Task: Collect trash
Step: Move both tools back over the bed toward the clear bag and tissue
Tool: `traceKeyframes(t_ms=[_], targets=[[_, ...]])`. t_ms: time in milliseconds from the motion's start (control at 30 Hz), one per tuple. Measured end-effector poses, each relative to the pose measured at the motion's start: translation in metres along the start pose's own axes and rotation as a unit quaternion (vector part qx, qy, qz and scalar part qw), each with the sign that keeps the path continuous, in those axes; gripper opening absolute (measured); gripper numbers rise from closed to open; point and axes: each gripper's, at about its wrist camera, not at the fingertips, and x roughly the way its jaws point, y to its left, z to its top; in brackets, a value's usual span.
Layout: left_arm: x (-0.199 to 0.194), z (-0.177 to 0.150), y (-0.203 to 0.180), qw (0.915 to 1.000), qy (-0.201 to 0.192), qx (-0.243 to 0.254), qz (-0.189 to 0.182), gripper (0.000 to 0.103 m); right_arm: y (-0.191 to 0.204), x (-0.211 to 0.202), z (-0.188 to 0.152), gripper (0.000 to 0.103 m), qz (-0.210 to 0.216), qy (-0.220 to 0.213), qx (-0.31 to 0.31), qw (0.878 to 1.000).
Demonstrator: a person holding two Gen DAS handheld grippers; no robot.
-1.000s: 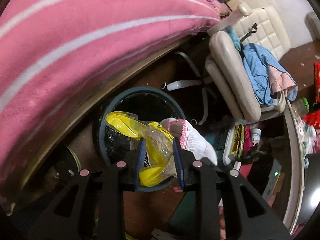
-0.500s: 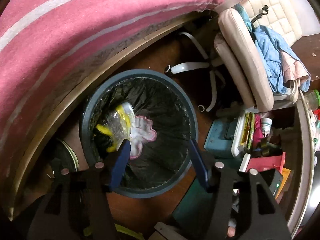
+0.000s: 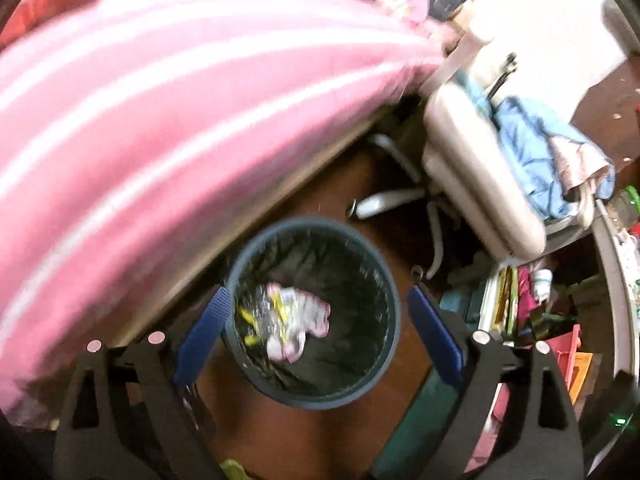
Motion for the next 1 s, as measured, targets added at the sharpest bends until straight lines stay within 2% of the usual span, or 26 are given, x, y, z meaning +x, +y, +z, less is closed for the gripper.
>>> traceKeyframes(t_ms=[33, 100, 200, 267, 367, 433, 533, 567, 633, 667, 767, 833, 1000], targets=[[-0.015, 0.002, 0.0, 0.9998, -0.021, 0.001, -0.003, 0.088, 0.007, -0.009, 0.005, 0.087, 0.003, -0.016, -0.012, 1.0], [-0.041, 0.006, 0.004, 0.9983, -0.058, -0.004, -0.008, 0.089, 0.026, -0.029, 0.017, 0.087, 0.037, -0.039, -0.03, 0.998], [-0.086, 0.013, 0.019, 0.9922, -0.117, -0.034, -0.027, 0.089, 0.049, -0.046, 0.03, 0.087, 0.062, -0.053, -0.045, 0.996], [-0.123, 0.018, 0.035, 0.9842, -0.16, -0.059, -0.048, 0.089, 0.074, -0.059, 0.041, 0.087, 0.078, -0.063, -0.057, 0.993], [-0.179, 0.024, 0.056, 0.972, -0.218, -0.065, -0.057, 0.09, 0.112, -0.079, 0.059, 0.087, 0.132, -0.076, -0.065, 0.986], [-0.214, 0.024, 0.073, 0.9647, -0.251, -0.061, -0.049, 0.092, 0.146, -0.096, 0.074, 0.087, 0.181, -0.087, -0.078, 0.977], [-0.259, 0.021, 0.111, 0.9548, -0.291, -0.063, -0.008, 0.093, 0.183, -0.109, 0.086, 0.088, 0.222, -0.099, -0.095, 0.965], [-0.271, 0.019, 0.127, 0.9518, -0.299, -0.065, 0.014, 0.093, 0.21, -0.118, 0.09, 0.089, 0.251, -0.105, -0.108, 0.956], [-0.285, 0.015, 0.157, 0.9475, -0.307, -0.076, 0.046, 0.093, 0.243, -0.125, 0.093, 0.09, 0.273, -0.113, -0.125, 0.947], [-0.291, 0.011, 0.174, 0.9452, -0.31, -0.084, 0.06, 0.093, 0.252, -0.126, 0.092, 0.09, 0.277, -0.115, -0.13, 0.945], [-0.306, -0.002, 0.223, 0.9388, -0.314, -0.108, 0.093, 0.093, 0.315, -0.128, 0.087, 0.09, 0.299, -0.115, -0.154, 0.935], [-0.312, -0.016, 0.253, 0.9344, -0.313, -0.128, 0.113, 0.093, 0.338, -0.126, 0.084, 0.09, 0.313, -0.11, -0.157, 0.93], [-0.318, -0.014, 0.304, 0.9295, -0.298, -0.177, 0.127, 0.093, 0.422, -0.1, 0.069, 0.09, 0.347, -0.081, -0.196, 0.914]])
